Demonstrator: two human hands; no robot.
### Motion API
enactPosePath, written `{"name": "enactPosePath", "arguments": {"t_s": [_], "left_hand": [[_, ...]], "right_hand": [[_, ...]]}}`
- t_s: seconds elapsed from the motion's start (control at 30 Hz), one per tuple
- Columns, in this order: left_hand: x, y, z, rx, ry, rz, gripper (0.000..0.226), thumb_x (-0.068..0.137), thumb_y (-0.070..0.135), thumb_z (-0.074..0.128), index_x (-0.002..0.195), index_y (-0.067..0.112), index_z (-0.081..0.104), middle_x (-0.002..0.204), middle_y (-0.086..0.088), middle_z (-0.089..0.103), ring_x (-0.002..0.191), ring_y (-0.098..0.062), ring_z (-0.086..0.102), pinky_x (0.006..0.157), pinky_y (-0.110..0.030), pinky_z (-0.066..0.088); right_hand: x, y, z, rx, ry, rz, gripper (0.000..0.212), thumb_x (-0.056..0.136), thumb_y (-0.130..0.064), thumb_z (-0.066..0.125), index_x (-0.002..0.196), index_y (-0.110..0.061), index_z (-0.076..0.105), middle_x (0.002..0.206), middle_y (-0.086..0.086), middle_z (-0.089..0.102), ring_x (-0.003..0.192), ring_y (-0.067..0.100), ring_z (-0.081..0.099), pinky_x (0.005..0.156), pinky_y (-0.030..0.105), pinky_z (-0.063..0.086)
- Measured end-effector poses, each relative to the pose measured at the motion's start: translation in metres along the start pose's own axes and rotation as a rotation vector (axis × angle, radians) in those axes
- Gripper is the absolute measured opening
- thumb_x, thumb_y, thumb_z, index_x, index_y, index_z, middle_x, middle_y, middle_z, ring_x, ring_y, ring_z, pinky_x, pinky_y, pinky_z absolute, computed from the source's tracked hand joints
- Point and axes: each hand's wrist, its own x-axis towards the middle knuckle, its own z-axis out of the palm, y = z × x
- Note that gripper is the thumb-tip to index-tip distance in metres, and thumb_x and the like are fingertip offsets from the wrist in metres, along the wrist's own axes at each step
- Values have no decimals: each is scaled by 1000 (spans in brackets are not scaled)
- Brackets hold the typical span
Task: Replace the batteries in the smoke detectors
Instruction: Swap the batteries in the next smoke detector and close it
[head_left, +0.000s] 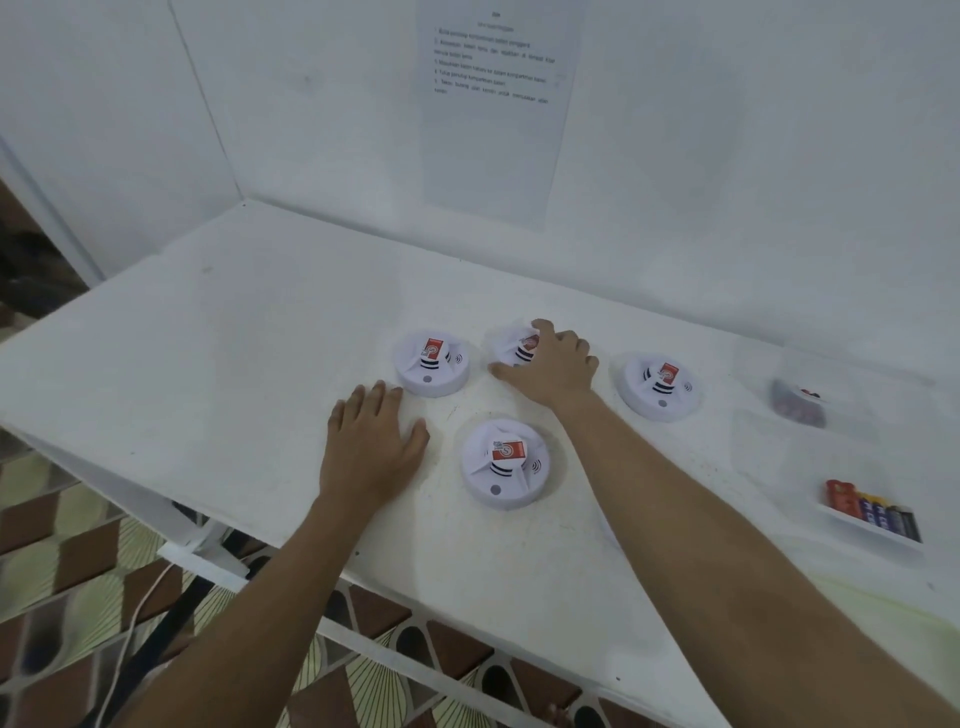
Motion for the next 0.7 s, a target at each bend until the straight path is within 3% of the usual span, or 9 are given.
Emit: {"name": "enactPosePath", "arguments": {"t_s": [0.17, 0.27, 0.33, 0.43, 0.47, 0.57, 0.7], "left_hand": [[0, -3, -2, -59, -34, -5, 79, 81, 59, 24, 140, 12, 49, 149, -10, 44, 141, -32, 33, 116, -48, 21], [-1, -3, -9, -235, -4, -22, 70, 82, 56, 36, 134, 12, 55, 139, -9, 55, 134, -32, 43, 113, -48, 29], [-5, -2, -17, -433, 62, -16, 56, 84, 46, 45, 126, 12, 61, 129, -6, 62, 125, -27, 53, 107, -35, 37], [-19, 3, -32, -612, 169, 38, 30, 91, 27, 56, 116, 17, 68, 122, 9, 65, 115, -12, 59, 93, -5, 34], [-25, 8, -38, -667, 171, 40, 24, 93, 23, 58, 114, 20, 69, 119, 15, 65, 110, -7, 60, 89, -2, 37], [-40, 28, -57, -871, 58, 9, 20, 97, 23, 55, 110, 26, 69, 108, 19, 69, 96, 1, 64, 83, -19, 50], [-60, 60, -75, -1015, -170, -101, 28, 101, 42, 40, 110, 31, 64, 104, 11, 68, 87, -3, 66, 81, -30, 51]], "right_hand": [[-18, -1, -13, 217, -22, -29, 97, 72, -69, 75, 149, -22, 38, 143, 12, 47, 137, 32, 38, 114, 43, 31], [-41, 1, -24, 577, -79, -10, 93, 68, -63, 82, 144, -24, 46, 138, 1, 54, 129, 21, 51, 109, 41, 43], [-60, 3, -33, 815, -165, 7, 91, 69, -53, 86, 146, -30, 43, 135, 2, 55, 123, 18, 55, 108, 39, 44], [-85, 5, -41, 1096, -303, -32, 89, 65, -47, 89, 142, -38, 45, 129, 13, 60, 116, 25, 63, 107, 45, 48], [-94, 5, -43, 1201, -348, -54, 84, 68, -43, 88, 142, -36, 47, 128, 15, 62, 115, 27, 65, 105, 45, 50], [-117, 5, -42, 1393, -431, -142, 65, 83, -34, 77, 142, -18, 51, 119, 8, 70, 109, 26, 66, 92, 37, 56], [-139, -5, -32, 1424, -423, -185, 90, 67, -53, 87, 136, -8, 53, 122, 15, 66, 108, 30, 63, 94, 47, 50]]}}
